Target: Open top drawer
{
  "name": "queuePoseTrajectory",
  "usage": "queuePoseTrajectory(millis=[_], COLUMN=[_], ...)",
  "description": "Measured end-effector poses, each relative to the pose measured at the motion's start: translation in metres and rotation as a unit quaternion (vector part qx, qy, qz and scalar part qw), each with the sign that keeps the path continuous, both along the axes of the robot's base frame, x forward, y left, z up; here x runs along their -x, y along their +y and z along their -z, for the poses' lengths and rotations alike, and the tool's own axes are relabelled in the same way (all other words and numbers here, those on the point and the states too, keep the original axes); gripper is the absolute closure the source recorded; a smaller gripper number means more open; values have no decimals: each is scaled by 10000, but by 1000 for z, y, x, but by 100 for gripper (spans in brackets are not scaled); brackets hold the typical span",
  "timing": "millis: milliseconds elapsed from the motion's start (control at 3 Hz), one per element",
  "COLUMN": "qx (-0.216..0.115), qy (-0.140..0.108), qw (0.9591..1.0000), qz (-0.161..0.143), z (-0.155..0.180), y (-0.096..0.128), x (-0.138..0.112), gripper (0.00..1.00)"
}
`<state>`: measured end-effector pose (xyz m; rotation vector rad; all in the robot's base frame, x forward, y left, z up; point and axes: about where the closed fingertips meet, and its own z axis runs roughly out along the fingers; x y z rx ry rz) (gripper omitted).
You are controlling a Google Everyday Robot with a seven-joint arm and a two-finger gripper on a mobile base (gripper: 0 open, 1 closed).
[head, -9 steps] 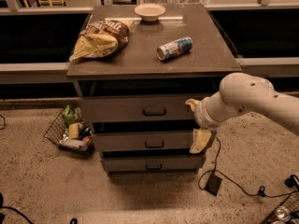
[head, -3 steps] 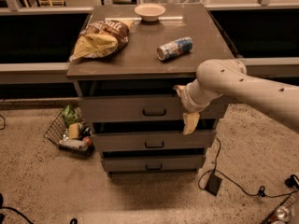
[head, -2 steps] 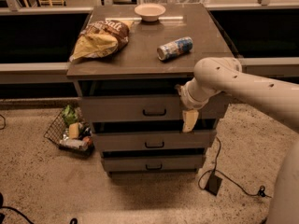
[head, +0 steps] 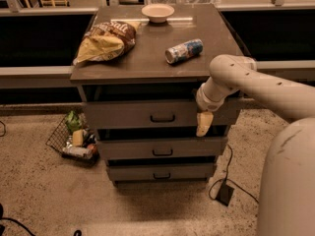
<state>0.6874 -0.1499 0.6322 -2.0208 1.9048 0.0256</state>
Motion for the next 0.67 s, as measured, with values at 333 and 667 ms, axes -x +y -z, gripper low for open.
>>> queuePoseTrajectory(millis=[333,667], qx=[25,6], qy=[127,66], qw=[9999,10000], qz=[19,-4], z=[1,-12], y=[-1,2], x=[-4,6], gripper=[18,42])
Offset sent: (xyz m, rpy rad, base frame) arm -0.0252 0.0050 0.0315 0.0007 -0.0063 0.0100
